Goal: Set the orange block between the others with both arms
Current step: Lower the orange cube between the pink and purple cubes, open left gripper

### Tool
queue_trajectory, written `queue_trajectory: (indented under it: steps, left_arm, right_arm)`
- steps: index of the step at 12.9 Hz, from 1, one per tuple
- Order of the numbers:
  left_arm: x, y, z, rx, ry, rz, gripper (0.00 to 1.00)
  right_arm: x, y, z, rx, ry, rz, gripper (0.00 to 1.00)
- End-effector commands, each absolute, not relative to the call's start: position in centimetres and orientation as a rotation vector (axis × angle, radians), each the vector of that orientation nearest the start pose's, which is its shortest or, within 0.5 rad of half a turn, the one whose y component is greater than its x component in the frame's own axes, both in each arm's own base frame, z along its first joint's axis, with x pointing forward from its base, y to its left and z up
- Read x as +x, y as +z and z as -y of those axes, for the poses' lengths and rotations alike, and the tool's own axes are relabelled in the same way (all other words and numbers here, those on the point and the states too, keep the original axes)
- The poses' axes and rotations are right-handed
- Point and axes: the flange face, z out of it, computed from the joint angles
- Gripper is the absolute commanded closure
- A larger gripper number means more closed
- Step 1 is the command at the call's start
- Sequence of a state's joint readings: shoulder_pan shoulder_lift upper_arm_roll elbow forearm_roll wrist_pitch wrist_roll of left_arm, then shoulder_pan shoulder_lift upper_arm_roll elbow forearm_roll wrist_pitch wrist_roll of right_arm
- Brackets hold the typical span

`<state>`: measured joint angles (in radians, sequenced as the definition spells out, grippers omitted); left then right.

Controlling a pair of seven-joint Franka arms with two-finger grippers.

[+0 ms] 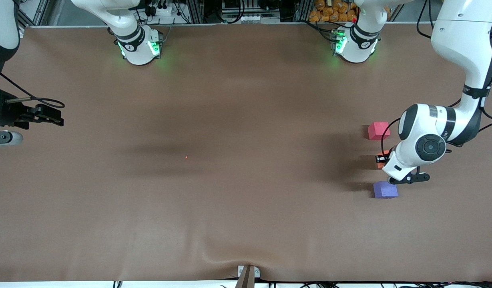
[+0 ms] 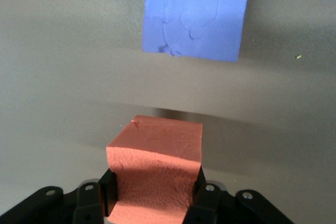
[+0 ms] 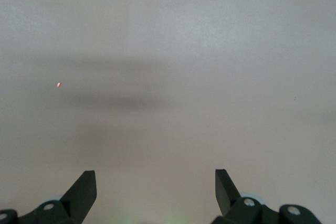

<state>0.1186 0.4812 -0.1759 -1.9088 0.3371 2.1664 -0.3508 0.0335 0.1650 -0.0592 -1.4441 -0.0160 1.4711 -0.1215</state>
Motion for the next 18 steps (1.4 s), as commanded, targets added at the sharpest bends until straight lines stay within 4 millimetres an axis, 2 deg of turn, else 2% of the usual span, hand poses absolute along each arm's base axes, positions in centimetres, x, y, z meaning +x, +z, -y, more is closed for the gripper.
queue_trajectory:
  steps: [1,3,7,8,9,10,11,14,18]
  left_arm:
    - [60.5,21.8,1.9,-2.933,0.225,0.086,1.0]
    - [60.4,20.5,2.0,-2.94,0.23,0.081,1.0]
    - [60.4,19.8,1.4,-2.942,0.243,0.095,1.0]
    - [60.5,19.7,1.1,-2.941,0.244,0.1,0.76]
    - [60.6,19.9,1.1,-2.938,0.238,0.098,0.05]
    - [60.8,20.4,1.3,-2.935,0.221,0.112,0.0]
    - [61.0,21.8,1.3,-2.933,0.198,0.119,0.0]
    - [61.9,28.4,1.4,-2.948,0.051,0.153,0.0]
    - [64.1,39.5,1.6,-3.03,-0.083,0.31,0.0]
  right_arm:
    - [58.5,58.9,1.3,-3.156,0.247,0.112,0.0]
    - [58.4,59.0,1.3,-3.154,0.254,0.109,0.0]
    - [58.0,59.1,1.4,-3.15,0.29,0.098,0.0]
    - [58.0,58.9,1.5,-3.149,0.3,0.096,0.0]
    - [58.0,58.9,1.6,-3.149,0.305,0.088,0.0]
    - [57.9,58.9,1.5,-3.149,0.307,0.06,0.0]
    - [57.9,58.9,1.3,-3.15,0.314,0.047,0.0]
    - [57.8,58.8,1.1,-3.106,0.317,0.045,0.0]
    - [57.7,59.1,1.2,-3.099,0.308,0.044,0.0]
